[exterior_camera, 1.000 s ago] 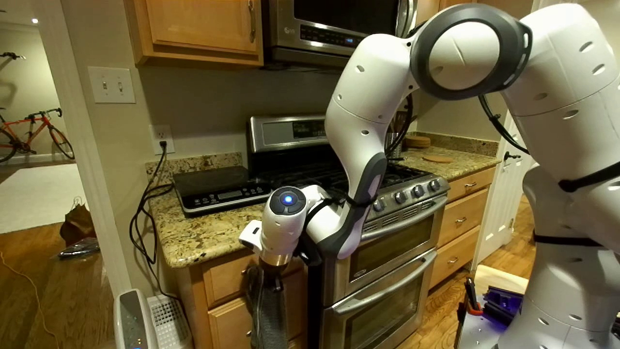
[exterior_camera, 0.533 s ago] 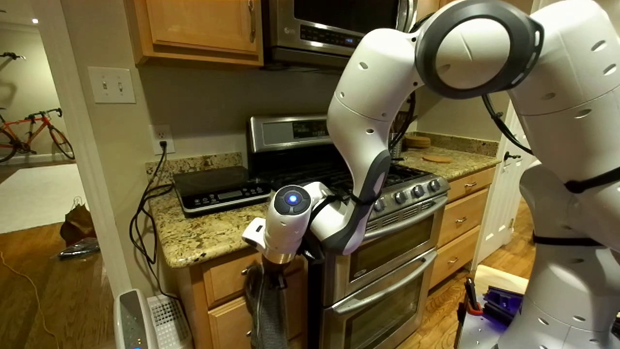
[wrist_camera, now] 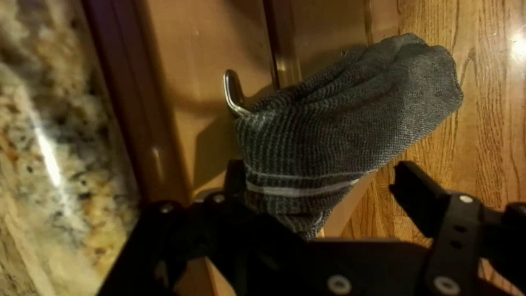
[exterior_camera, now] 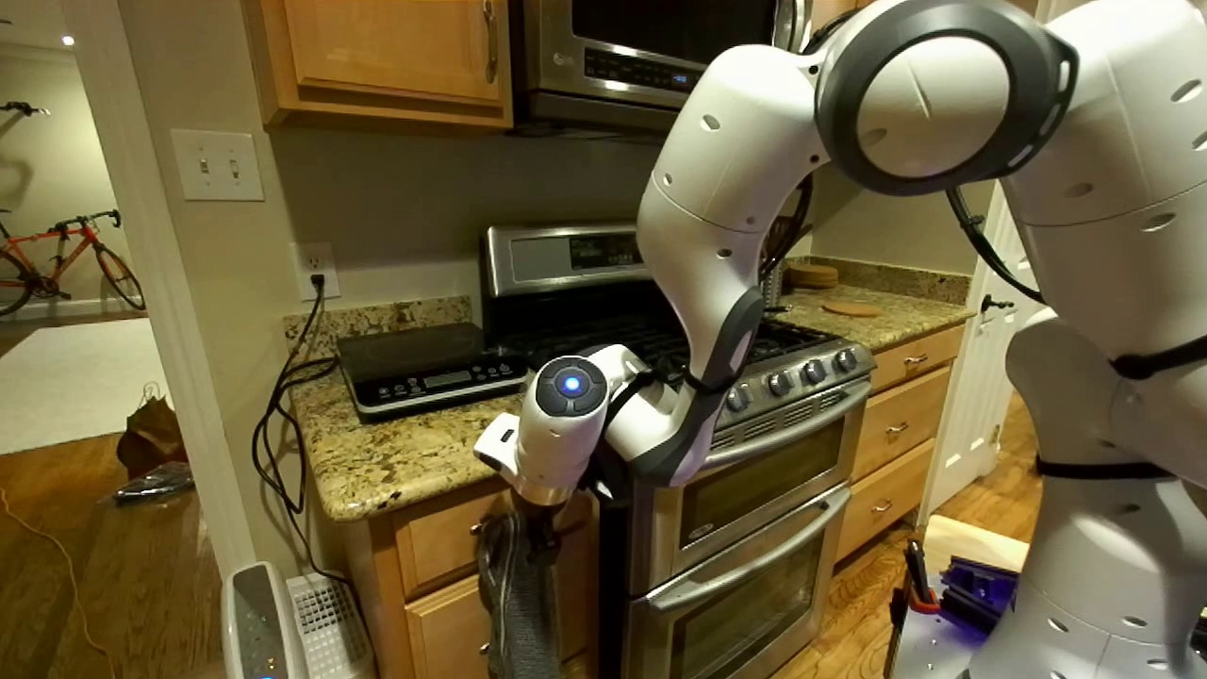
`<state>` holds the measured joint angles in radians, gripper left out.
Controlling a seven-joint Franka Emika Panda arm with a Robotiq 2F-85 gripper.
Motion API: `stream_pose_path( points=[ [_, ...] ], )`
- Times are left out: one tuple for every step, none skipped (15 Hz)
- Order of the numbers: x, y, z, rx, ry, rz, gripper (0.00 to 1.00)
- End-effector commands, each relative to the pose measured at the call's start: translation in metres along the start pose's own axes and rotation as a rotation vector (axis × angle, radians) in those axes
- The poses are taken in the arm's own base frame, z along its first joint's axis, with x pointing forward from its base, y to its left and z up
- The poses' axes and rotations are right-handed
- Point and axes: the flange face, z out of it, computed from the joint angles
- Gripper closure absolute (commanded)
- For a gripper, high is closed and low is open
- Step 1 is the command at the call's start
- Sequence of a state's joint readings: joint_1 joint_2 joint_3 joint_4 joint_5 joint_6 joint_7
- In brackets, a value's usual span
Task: Open the left first top drawer
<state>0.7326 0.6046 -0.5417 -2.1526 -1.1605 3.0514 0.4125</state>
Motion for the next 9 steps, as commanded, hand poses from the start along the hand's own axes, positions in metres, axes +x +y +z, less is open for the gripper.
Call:
stream_pose_path(
  points=[
    [-0.008, 0.008, 0.001, -0.008, 0.001, 0.02, 0.0],
    [-0.009, 0.01, 0.002, -0.01, -0.001, 0.021, 0.0],
    [-0.01, 0.011, 0.004, -0.014, -0.005, 0.021, 0.0],
    [-0.01, 0.012, 0.005, -0.016, -0.009, 0.022, 0.0],
    [-0.01, 0.012, 0.005, -0.016, -0.011, 0.023, 0.0],
    [-0.01, 0.013, 0.004, -0.017, -0.015, 0.022, 0.0],
    [-0.012, 0.011, 0.002, -0.002, -0.029, 0.033, 0.0],
    [-0.005, -0.001, 0.006, 0.003, -0.016, 0.011, 0.0],
    [-0.005, -0.001, 0.006, 0.004, -0.017, 0.015, 0.0]
  ],
)
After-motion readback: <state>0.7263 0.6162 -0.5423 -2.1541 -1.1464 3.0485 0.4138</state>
